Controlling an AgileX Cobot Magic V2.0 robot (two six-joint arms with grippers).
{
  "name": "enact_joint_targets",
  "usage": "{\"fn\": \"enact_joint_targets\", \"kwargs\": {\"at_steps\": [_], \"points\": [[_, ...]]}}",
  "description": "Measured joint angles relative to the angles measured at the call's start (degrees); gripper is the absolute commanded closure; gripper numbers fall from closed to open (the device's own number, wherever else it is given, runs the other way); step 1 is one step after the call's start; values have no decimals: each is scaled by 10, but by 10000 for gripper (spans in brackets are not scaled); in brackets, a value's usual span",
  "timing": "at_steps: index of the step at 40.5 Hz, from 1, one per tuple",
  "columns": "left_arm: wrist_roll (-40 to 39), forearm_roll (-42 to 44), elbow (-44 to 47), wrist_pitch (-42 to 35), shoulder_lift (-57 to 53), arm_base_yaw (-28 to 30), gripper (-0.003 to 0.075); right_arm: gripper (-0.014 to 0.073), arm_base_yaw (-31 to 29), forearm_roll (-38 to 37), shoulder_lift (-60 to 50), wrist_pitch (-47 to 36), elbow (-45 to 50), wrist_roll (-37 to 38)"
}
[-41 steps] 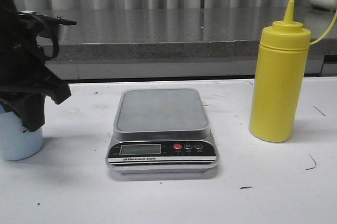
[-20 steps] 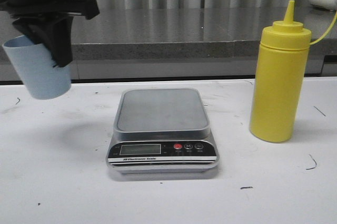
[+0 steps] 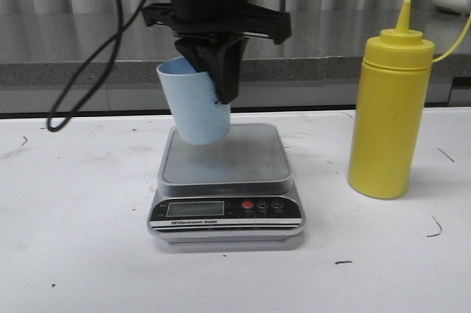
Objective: Pour seasoning into cup on scale with both arms
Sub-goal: 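Lift the blue cup with the left gripper and lower it onto the scale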
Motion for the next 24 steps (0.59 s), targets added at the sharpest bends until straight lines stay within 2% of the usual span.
{"fn": "enact_joint_targets", "kwargs": {"at_steps": [16,19,22,24], "points": [[0,0,-47,19,50,-8,722,1,0,0,0,0,0,0],[0,0,-48,20,50,-8,654,1,0,0,0,0,0,0],[0,0,-48,20,52,-8,535,1,0,0,0,0,0,0],[0,0,-48,20,54,-8,428,1,0,0,0,0,0,0]]}}
